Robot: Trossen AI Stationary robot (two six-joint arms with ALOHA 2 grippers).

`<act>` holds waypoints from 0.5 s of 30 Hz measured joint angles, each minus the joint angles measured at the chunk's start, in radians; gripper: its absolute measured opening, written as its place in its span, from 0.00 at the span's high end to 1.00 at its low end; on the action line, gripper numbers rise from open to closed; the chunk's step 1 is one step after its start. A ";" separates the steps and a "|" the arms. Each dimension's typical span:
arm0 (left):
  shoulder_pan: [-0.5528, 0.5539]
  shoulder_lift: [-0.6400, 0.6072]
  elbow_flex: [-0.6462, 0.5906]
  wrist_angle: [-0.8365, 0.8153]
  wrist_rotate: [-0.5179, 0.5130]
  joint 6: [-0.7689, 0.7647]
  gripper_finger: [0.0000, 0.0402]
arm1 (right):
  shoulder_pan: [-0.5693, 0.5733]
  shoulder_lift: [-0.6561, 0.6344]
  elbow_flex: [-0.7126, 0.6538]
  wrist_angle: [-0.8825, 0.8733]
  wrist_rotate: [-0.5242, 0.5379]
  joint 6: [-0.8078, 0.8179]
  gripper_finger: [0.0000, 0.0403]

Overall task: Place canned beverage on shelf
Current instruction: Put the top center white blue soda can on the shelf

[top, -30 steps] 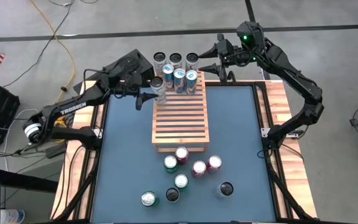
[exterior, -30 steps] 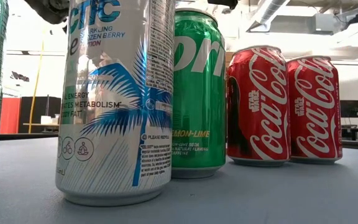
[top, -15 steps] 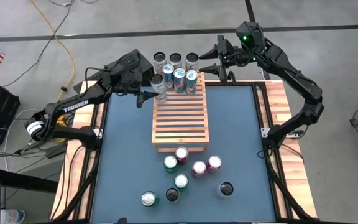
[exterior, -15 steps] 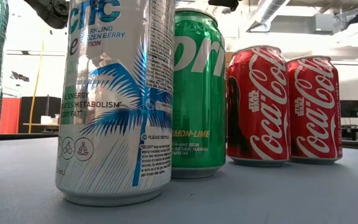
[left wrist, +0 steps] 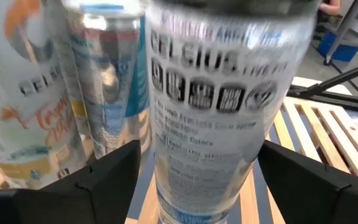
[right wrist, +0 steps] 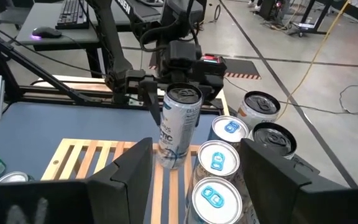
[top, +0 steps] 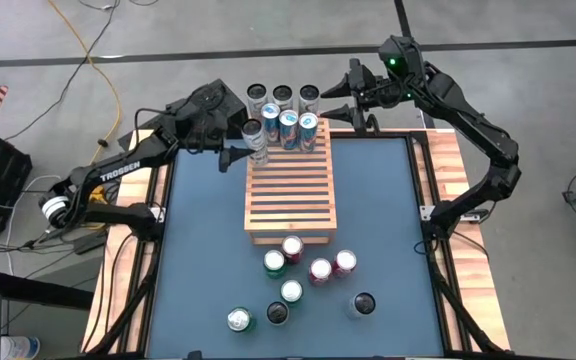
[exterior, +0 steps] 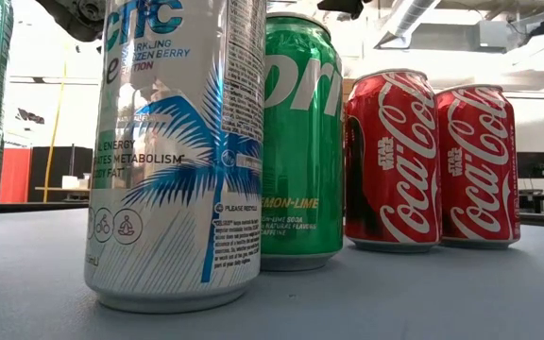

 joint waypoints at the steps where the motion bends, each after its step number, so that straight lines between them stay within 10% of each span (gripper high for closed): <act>1: 0.000 -0.002 0.001 0.003 0.002 0.004 0.23 | 0.000 0.000 0.000 0.000 0.000 0.000 0.42; 15: 0.000 -0.021 0.006 -0.127 -0.027 0.006 0.18 | 0.000 0.000 0.000 -0.015 0.003 0.000 0.39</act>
